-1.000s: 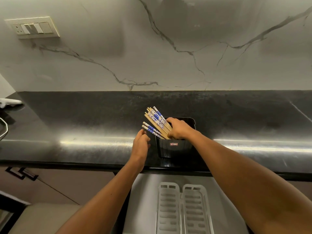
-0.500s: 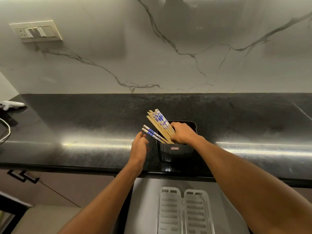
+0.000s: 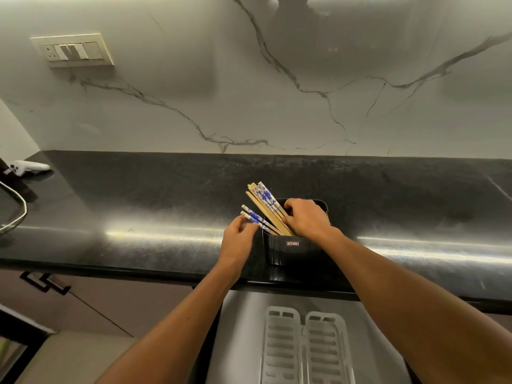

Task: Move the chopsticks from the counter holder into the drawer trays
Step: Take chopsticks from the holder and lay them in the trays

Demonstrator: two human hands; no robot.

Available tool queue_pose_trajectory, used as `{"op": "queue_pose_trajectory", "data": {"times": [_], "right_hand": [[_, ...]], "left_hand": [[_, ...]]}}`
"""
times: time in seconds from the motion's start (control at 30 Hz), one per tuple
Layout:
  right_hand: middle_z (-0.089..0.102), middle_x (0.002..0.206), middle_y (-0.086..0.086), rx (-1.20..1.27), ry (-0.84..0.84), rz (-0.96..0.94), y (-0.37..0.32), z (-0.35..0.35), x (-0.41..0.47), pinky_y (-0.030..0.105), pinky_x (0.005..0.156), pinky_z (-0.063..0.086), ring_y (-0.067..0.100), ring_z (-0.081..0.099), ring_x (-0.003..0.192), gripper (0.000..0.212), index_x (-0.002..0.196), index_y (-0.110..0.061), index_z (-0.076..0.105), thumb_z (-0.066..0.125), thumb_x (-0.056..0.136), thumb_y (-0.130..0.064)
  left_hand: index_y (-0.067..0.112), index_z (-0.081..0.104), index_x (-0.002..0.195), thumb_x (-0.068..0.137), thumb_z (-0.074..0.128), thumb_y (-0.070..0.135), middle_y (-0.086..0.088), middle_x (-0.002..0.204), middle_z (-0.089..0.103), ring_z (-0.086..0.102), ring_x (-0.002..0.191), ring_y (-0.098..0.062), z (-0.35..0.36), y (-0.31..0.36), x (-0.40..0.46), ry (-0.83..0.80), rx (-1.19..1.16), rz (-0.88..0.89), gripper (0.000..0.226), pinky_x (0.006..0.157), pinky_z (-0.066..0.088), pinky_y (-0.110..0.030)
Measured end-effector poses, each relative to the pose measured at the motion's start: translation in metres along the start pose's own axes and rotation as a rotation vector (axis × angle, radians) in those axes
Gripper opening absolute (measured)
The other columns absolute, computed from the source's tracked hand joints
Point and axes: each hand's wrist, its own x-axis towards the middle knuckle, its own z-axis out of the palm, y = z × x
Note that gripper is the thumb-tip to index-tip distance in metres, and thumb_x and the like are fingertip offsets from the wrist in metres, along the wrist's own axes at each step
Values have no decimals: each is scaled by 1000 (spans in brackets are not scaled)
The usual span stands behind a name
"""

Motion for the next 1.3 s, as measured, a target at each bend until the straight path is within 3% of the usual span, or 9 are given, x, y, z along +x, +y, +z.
{"op": "queue_pose_trajectory", "data": {"times": [0.17, 0.27, 0.37, 0.6, 0.77, 0.9, 1.03, 1.13, 1.3], "right_hand": [[63, 107, 3, 4, 110, -72, -13, 1, -2, 30, 74, 51, 13, 57, 86, 19, 104, -15, 61, 62, 89, -26], [65, 103, 3, 16, 78, -98, -18, 2, -3, 27, 68, 50, 11, 58, 82, 14, 95, -15, 60, 62, 89, -27], [66, 105, 4, 58, 52, -122, -20, 2, -3, 22, 62, 42, 10, 57, 78, 16, 102, -15, 59, 61, 89, -24], [57, 92, -4, 157, 66, -190, -20, 2, -7, 20, 60, 41, 7, 51, 70, 21, 101, -16, 59, 65, 82, -23], [63, 96, -2, 162, -25, -210, -25, 3, -5, 33, 73, 54, 13, 59, 81, 25, 99, -19, 59, 70, 77, -26], [64, 97, -2, 120, -25, -200, -25, 3, -3, 34, 74, 53, 13, 59, 83, 26, 99, -21, 61, 71, 79, -35], [66, 98, 1, 106, -5, -211, -28, 0, -3, 31, 71, 51, 12, 59, 80, 19, 101, -19, 63, 64, 86, -31], [67, 101, 5, 101, -25, -201, -28, -2, -4, 35, 74, 55, 15, 62, 79, 26, 114, -18, 62, 61, 90, -29], [67, 105, 10, 46, -74, -175, -32, -8, -3, 36, 76, 56, 19, 64, 82, 29, 121, -14, 58, 54, 95, -26]], "left_hand": [[24, 65, 94, 97, 53, 23, 6, 88, 70, 64, 83, -10, 5, -4, 15, 61, 109, 20, 13, 81, 54, -37], [25, 68, 97, 96, 54, 22, 4, 93, 73, 68, 88, -12, 8, -5, 22, 65, 107, 20, 14, 80, 55, -33], [22, 68, 103, 96, 54, 19, 3, 95, 74, 69, 89, -11, 11, -3, 28, 65, 86, 42, 16, 74, 51, -27], [25, 69, 96, 92, 61, 18, 4, 88, 75, 69, 82, -12, 14, -3, 37, 103, 18, 34, 12, 70, 49, -29], [25, 68, 85, 85, 70, 22, 1, 80, 75, 66, 73, -14, 10, -3, 40, 145, 18, 45, 3, 69, 51, -35], [22, 70, 89, 82, 73, 28, 1, 82, 75, 71, 81, -20, 10, 0, 41, 138, 65, 73, 10, 78, 57, -41], [15, 67, 81, 80, 76, 29, -3, 74, 70, 64, 69, -16, 10, 6, 40, 148, 110, 103, 16, 75, 56, -46], [14, 67, 82, 80, 74, 32, -9, 77, 71, 64, 71, -19, 9, 6, 38, 141, 85, 112, 19, 77, 57, -49], [17, 66, 89, 86, 64, 44, -4, 82, 73, 69, 78, -19, 6, 6, 33, 161, 36, 150, 28, 75, 58, -39]]}}
